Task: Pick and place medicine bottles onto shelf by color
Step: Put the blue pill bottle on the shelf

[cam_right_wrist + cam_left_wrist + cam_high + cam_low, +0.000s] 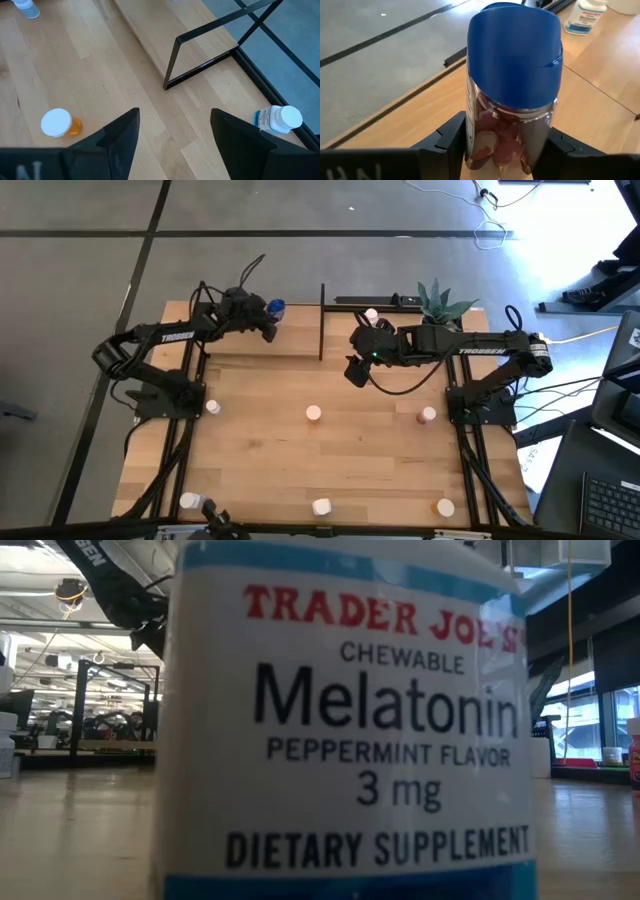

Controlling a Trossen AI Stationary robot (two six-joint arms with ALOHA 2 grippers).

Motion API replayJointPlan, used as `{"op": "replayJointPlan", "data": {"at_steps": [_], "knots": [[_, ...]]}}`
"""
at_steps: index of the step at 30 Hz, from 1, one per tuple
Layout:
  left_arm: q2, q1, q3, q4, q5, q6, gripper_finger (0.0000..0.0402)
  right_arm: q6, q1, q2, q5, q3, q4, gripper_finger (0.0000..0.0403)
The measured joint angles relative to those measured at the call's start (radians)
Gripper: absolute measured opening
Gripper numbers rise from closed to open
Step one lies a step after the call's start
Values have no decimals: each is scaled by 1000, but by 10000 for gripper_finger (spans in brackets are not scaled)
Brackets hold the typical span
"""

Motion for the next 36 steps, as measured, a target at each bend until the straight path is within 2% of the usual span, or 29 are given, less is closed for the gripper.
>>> {"op": "replayJointPlan", "data": {"at_steps": [19,29,36], "knots": [[-1,10,-22,15,6,43,158,0,0,0,0,0,0,245],[-1,-21,-125,254,-24,2,158,0,0,0,0,0,0,245],[-1,-20,-156,302,-24,2,158,0,0,0,0,0,0,245]]}}
